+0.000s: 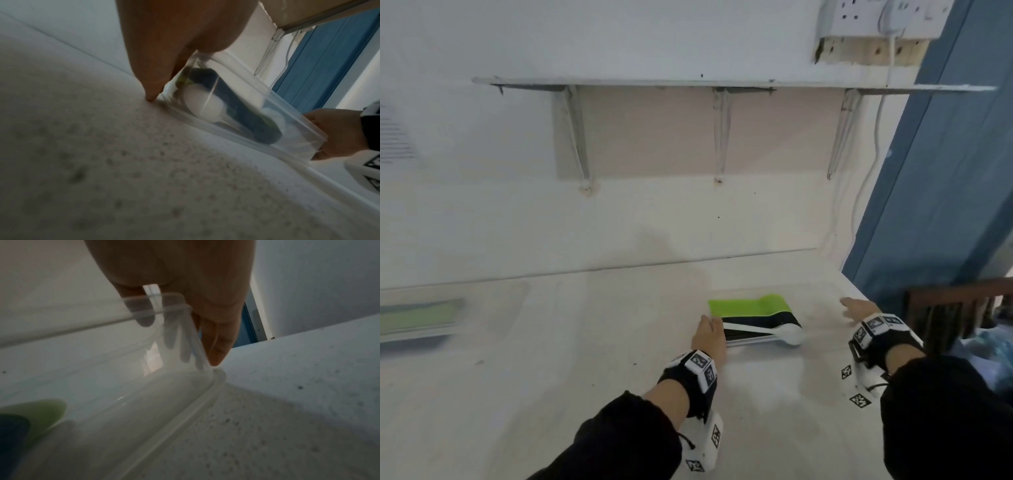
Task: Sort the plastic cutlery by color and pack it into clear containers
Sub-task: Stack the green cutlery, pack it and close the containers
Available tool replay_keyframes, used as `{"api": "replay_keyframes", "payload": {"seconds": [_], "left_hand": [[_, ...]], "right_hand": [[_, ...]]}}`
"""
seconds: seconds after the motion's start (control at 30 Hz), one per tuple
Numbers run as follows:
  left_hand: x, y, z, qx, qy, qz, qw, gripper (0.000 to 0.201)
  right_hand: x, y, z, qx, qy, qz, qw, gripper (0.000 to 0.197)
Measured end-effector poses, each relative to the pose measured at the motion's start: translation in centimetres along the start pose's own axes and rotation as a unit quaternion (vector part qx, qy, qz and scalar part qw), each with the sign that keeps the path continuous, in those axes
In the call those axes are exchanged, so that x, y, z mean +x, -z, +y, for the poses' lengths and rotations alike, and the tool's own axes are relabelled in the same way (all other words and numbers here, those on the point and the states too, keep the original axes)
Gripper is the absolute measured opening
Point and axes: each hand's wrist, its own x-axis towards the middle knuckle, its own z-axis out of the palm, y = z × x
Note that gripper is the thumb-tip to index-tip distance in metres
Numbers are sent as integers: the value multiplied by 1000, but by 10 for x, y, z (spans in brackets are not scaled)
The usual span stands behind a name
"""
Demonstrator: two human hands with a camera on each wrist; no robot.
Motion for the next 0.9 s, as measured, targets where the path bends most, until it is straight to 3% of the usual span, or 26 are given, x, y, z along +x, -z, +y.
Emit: {"api": "replay_keyframes", "payload": {"seconds": [0.2, 0.33, 0.6, 0.9], "left_hand": [[9, -3, -4, 19, -14, 12, 1000, 49], [12, 15, -13, 39, -23, 39, 998, 45], [13, 125, -71, 90, -27, 107, 990, 41], [1, 222, -130, 51, -8, 150, 987, 40]], "right_hand": [[27, -12, 17, 25, -6, 6, 1000, 37], [16, -23, 3, 43, 16, -7, 999, 37], [-70, -98, -63, -9, 85, -36, 996, 39], [-142, -171, -116, -4, 114, -48, 992, 44]]}}
